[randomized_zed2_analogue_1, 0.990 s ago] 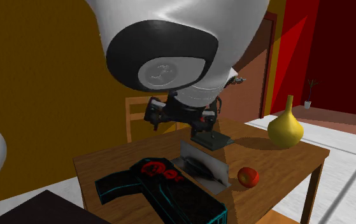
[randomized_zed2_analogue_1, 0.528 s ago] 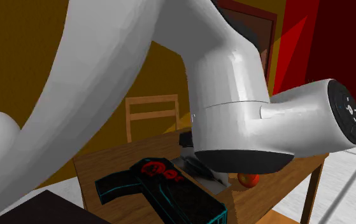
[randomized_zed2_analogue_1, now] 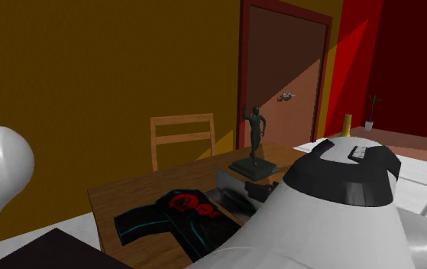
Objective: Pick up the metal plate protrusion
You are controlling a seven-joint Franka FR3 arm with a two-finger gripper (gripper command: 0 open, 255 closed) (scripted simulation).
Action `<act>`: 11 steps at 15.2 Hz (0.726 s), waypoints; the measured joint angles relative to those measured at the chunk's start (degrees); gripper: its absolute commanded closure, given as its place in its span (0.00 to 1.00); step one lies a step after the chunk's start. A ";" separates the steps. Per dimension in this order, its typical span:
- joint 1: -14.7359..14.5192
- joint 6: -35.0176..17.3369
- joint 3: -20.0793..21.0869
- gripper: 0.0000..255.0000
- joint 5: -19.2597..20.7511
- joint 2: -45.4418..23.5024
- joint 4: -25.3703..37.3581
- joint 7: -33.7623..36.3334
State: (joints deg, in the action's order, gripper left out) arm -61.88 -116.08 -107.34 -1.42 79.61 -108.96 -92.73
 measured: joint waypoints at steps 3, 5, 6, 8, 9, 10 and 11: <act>-8.07 6.64 -1.25 0.00 -1.23 8.02 12.45 -3.52; -14.18 11.85 -1.16 0.00 -2.21 13.37 22.13 -5.71; -17.65 14.77 -0.69 0.00 -2.81 15.91 27.53 -6.62; -26.24 21.79 0.18 0.00 -4.89 20.51 40.87 -8.74; -31.72 26.23 -1.17 0.00 -8.08 21.53 48.84 -10.52; -34.44 28.50 -1.89 0.00 -10.27 22.01 52.51 -11.48; -36.26 29.91 -2.77 0.00 -11.87 22.23 54.99 -12.30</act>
State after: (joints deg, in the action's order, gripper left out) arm -98.14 -86.17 -110.11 -13.29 101.84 -53.97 -105.03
